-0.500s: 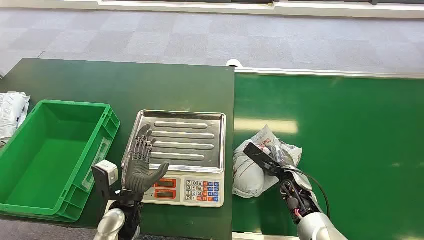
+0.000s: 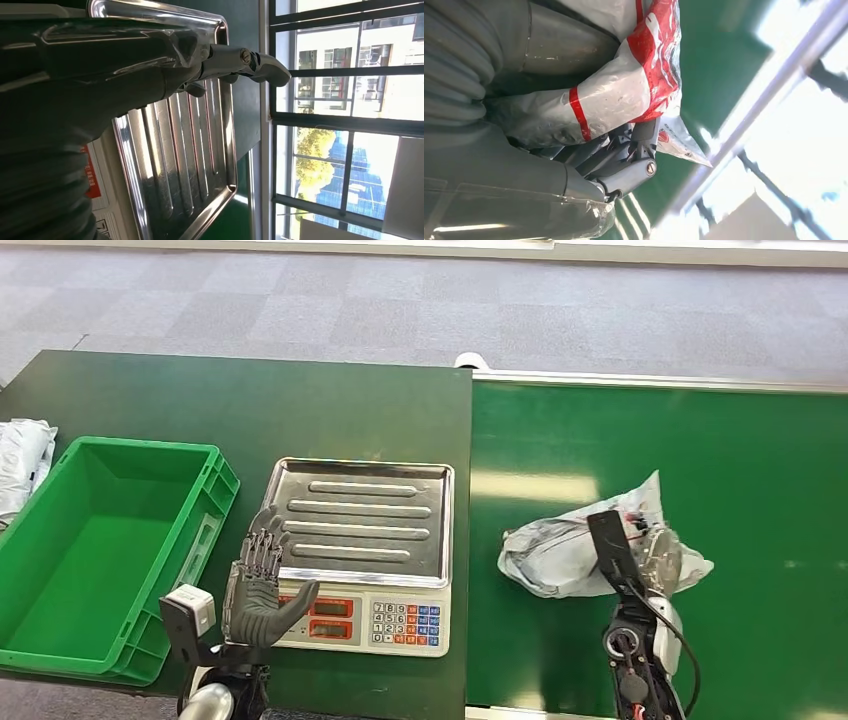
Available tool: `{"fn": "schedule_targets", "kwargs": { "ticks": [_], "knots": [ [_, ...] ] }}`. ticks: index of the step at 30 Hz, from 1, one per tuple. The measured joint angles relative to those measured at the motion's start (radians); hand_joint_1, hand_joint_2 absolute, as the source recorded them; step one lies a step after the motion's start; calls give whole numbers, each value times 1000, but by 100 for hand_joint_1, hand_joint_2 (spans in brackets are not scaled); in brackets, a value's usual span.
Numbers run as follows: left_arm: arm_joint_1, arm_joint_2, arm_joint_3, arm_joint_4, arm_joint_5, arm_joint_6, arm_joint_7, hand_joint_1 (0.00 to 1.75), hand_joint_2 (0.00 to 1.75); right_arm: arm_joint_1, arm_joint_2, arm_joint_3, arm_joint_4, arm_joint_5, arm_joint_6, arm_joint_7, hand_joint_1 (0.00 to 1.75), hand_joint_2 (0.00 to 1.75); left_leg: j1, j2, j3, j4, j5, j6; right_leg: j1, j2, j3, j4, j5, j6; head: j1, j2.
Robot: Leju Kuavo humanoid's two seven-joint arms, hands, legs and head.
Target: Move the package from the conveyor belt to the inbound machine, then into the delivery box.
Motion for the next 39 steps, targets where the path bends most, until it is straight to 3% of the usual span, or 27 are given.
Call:
{"fn": "schedule_targets", "kwargs": {
  "ticks": [4, 6, 8, 14, 24, 30, 35, 36, 37, 39],
  "knots": [
    [7, -4, 3, -10, -8, 12, -17, 0, 175, 76, 10, -40, -217, -19, -150, -62, 175, 175, 0, 0, -2, 0, 0, 0, 0, 1, -2, 0, 0, 0, 0, 0],
    [7, -5, 6, -13, -15, 21, -28, 0, 175, 98, 19, -44, -303, -13, -165, -83, 175, 175, 1, 3, -2, -1, 0, 0, 1, 3, -2, 0, 0, 0, 0, 0],
    [7, -6, 11, -19, -19, 27, -38, 0, 175, 105, 24, -30, -358, 2, -123, -87, 175, 175, 1, 6, -2, -1, 0, 0, 1, 5, -2, 0, 0, -1, 0, 0],
    [-7, -6, 35, -36, -31, 23, -56, 0, 175, 72, 36, 102, -382, 6, 130, -90, 175, 175, 1, 6, -1, -1, 2, -1, 1, 5, -2, 0, 1, -1, 0, 0],
    [-50, -1, 68, -53, -31, 22, -68, 0, 175, -28, 77, 338, -258, 17, 351, -152, 175, 175, 1, 5, -3, -1, 2, -1, 1, 5, -4, 1, 1, -1, 0, 0],
    [-48, 0, 116, -113, -16, 57, -69, 0, 175, -87, 100, 465, -91, -8, 406, -227, 175, 175, 1, 4, -4, -1, 2, -1, 2, 4, -4, 1, 1, -1, 0, 0],
    [-46, 3, 151, -152, -13, 64, -69, 0, 175, -113, 117, 515, -14, -18, 411, -244, 175, 175, 1, 4, -4, -1, 2, -1, 2, 4, -4, 1, 1, -1, 0, 0],
    [-46, 3, 155, -156, -13, 66, -69, 0, 175, -117, 118, 520, -5, -18, 411, -244, 165, 175, 1, 4, -4, -1, 2, -1, 2, 4, -4, 1, 1, -1, 0, 0],
    [-46, 4, 159, -160, -13, 68, -69, 0, 175, -121, 120, 525, 2, -19, 411, -246, 134, 175, 1, 4, -4, -1, 2, -1, 2, 4, -4, 1, 1, -1, 0, 0],
    [-45, 3, 169, -170, -13, 75, -69, 0, 175, -129, 124, 536, 16, -21, 414, -249, 54, 175, 1, 5, -4, -1, 2, -1, 2, 4, -4, 1, 1, -1, 0, 0]
  ]
}}
